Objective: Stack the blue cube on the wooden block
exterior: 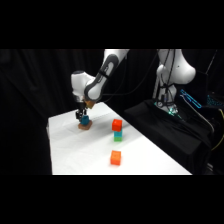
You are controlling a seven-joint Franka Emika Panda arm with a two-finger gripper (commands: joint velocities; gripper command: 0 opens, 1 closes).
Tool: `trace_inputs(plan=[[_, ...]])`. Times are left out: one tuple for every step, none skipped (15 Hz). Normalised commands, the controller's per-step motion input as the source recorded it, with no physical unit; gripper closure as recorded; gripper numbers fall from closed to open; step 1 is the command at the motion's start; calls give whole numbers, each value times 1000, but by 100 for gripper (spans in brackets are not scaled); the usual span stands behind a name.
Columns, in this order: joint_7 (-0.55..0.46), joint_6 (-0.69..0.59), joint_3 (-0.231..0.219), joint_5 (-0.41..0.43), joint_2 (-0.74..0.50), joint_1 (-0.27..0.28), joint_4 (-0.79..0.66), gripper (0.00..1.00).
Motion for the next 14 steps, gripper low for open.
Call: trace_inputs(plan=[[144,-85,-177,-34,-349,182,-165,0],[151,-123,-179,-65,-351,182,-155,0],[144,-136,-160,-81,-366,171,-156,0],[129,-148,-132,-86,-379,152,-159,0],[118,-182,-112,-100,-393,140,-155,0],[89,-212,-81,-94,-393,117,-148,0],[70,-241,-56,-92,-404,101,-144,0],[71,-230,-44,-97,-398,91,-146,0],[72,-297,-38,-115,-398,84,-132,0],[144,-383,-70,-183,-378,108,-99,0],[145,-459,-52,-184,-357,94,-70,0],[151,-426,-43,-195,-361,85,-79,0],[153,-383,-31,-199,-347,73,-79,0],[135,-418,-6,-169,-327,52,-61,0]])
